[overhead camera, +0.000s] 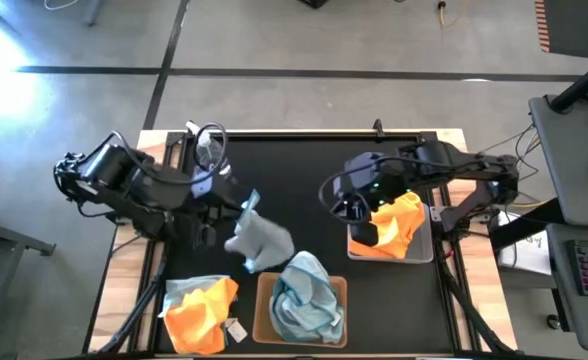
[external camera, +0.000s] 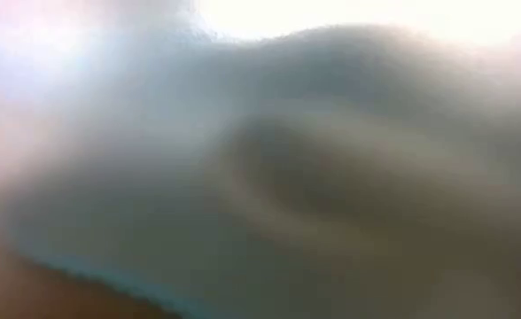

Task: Sort microfiber towel by color & place in baskets
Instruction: Put the top blue microfiber towel into the orange bin

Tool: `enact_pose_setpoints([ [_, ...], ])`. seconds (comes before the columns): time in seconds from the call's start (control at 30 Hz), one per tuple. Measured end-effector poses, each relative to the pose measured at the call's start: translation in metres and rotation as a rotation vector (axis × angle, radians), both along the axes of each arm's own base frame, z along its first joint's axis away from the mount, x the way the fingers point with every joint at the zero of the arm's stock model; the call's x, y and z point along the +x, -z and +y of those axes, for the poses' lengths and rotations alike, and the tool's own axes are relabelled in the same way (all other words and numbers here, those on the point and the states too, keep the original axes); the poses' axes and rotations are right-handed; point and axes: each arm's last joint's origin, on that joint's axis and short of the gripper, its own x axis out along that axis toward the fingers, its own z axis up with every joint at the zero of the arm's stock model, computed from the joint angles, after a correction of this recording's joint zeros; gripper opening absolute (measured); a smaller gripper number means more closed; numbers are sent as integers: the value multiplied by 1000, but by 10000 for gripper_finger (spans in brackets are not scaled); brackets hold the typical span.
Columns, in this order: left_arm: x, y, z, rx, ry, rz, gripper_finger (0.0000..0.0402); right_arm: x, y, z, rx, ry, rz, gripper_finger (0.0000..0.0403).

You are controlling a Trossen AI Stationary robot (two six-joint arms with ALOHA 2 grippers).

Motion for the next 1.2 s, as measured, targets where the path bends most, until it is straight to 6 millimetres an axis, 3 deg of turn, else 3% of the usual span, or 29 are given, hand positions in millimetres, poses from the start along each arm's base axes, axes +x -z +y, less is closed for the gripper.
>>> enact_pose_setpoints([
  [0.37,38,-31,-22,-32,33,-112,1,-32,-10,-4,-21,-23,-27,70],
  [0.47,48,-31,-31,-65,78,-178,1,-40,-8,-5,-22,-23,-21,68],
  [0.7,53,-34,-47,-176,142,-222,1,-50,11,-6,-31,-21,36,68],
  [1.2,58,-26,-95,-196,271,-225,1,-61,50,-8,-46,2,107,71],
])
